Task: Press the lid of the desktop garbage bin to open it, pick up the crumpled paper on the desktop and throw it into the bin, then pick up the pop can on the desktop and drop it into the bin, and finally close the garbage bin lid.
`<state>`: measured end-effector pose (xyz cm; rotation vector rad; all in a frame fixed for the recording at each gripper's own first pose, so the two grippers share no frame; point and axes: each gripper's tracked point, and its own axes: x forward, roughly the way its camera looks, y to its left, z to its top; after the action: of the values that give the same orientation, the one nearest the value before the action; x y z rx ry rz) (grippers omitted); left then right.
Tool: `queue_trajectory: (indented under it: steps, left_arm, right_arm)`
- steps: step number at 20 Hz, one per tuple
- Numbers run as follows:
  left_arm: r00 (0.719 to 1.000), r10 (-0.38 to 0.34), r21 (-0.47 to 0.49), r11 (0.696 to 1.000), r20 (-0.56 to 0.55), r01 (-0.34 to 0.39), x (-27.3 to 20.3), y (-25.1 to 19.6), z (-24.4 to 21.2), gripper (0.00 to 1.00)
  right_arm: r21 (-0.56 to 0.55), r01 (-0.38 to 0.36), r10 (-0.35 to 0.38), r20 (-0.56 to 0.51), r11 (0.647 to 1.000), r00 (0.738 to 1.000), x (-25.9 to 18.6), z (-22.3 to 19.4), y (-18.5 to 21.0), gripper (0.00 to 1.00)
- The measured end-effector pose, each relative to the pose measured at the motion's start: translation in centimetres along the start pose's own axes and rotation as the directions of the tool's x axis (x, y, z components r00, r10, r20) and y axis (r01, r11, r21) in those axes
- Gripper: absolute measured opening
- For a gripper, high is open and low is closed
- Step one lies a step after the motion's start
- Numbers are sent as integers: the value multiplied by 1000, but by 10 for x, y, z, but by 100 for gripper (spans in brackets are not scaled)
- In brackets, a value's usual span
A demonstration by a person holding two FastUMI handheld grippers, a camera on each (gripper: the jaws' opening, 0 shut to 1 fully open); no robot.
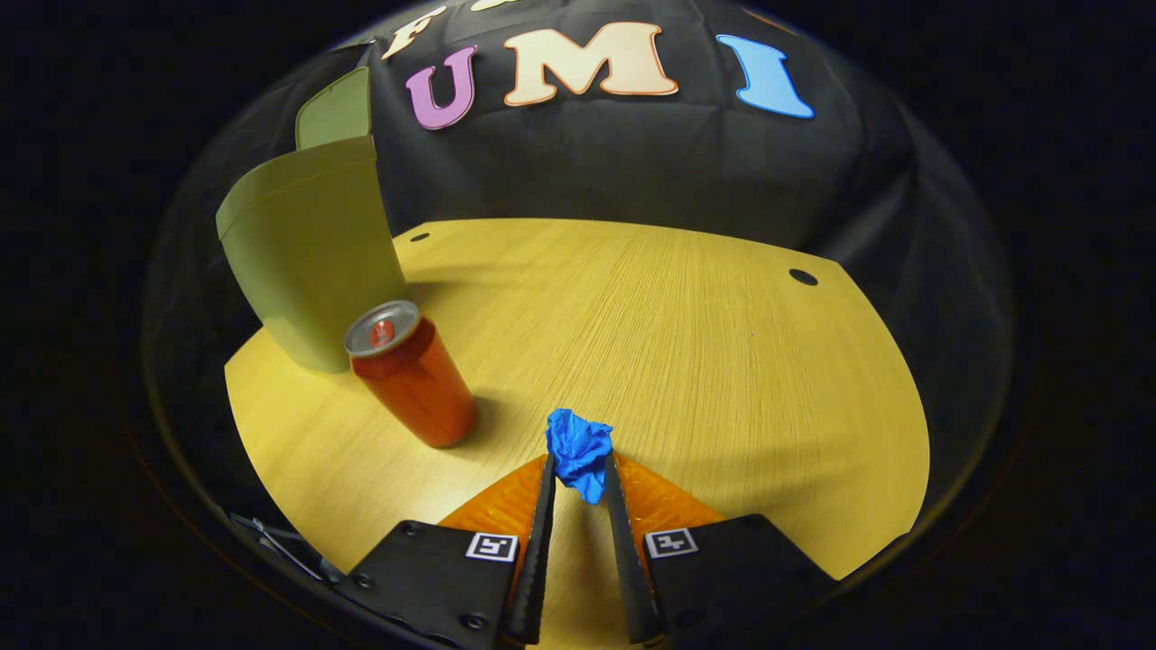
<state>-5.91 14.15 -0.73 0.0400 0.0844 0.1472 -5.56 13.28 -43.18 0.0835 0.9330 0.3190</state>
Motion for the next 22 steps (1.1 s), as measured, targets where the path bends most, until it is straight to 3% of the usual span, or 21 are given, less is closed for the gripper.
queue_trajectory:
  steps: [6, 11, 12, 15, 22]
  left_arm:
    - [999, -34, -5, 999, 1, 34, 6, -8, -3, 74]
    - [999, -48, -21, 999, -3, 48, 13, -4, -10, 74]
    - [999, -47, -23, 999, -3, 47, 16, -2, -10, 74]
    - [999, -45, -43, 998, -8, 44, 23, 9, -16, 74]
    - [999, -14, -73, 997, -52, 10, 41, 56, -41, 74]
  right_arm:
    - [27, -19, 13, 216, 999, 976, -41, 93, 12, 37]
    - [-68, -30, 58, 449, 997, 891, -92, 190, 49, 33]
    - [-86, -38, 75, 487, 996, 870, -101, 205, 60, 37]
    - [-136, -51, 120, 566, 989, 816, -122, 243, 91, 36]
    - [-195, -167, 253, 613, 967, 748, -118, 288, 180, 36]
